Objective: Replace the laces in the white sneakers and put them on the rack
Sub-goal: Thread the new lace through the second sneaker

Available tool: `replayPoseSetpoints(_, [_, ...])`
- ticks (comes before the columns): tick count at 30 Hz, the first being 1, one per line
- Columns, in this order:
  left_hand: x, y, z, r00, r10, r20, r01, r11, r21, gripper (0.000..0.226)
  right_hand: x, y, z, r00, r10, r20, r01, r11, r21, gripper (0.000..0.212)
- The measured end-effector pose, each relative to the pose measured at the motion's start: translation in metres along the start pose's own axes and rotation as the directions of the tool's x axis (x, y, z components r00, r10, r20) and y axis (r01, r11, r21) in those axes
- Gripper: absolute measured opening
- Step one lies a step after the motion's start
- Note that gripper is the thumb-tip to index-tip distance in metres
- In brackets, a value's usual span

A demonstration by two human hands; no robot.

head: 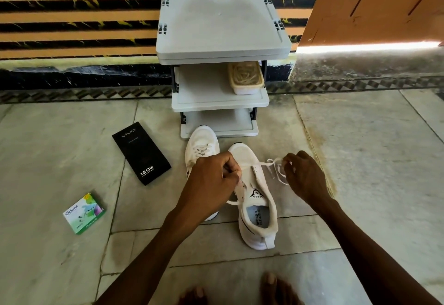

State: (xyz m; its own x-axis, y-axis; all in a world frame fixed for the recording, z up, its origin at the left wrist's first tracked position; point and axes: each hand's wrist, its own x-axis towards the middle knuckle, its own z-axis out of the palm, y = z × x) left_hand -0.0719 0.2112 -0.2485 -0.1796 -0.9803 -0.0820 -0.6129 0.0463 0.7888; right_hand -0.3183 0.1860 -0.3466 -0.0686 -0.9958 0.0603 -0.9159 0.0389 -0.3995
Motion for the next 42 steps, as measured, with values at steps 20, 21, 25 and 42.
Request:
replayPoseSetpoints(20, [0.004,0.009,0.018,0.994,0.104,0.021,-0.106,0.989,0.103,0.011,-0.015,-0.083,-0.037,0.946,-0.321,0.046,0.309,0.936,0.165,0.046])
replayPoseSetpoints(21, [0.003,0.01,0.017,0.996,0.089,0.028,-0.091,0.993,0.079,0.011,-0.014,-0.079,-0.034,0.95,-0.31,0.039,0.299,0.939,0.173,0.048])
replayPoseSetpoints(25, [-0.001,0.012,0.007,0.998,0.036,0.048,-0.036,0.999,-0.006,0.015,-0.012,-0.056,-0.024,0.964,-0.262,0.038,0.251,0.951,0.18,0.047])
replayPoseSetpoints(42, [0.012,-0.007,-0.01,0.987,0.019,-0.158,0.026,0.96,0.281,0.01,-0.008,-0.009,-0.02,0.985,-0.171,-0.026,0.172,0.953,0.251,0.018])
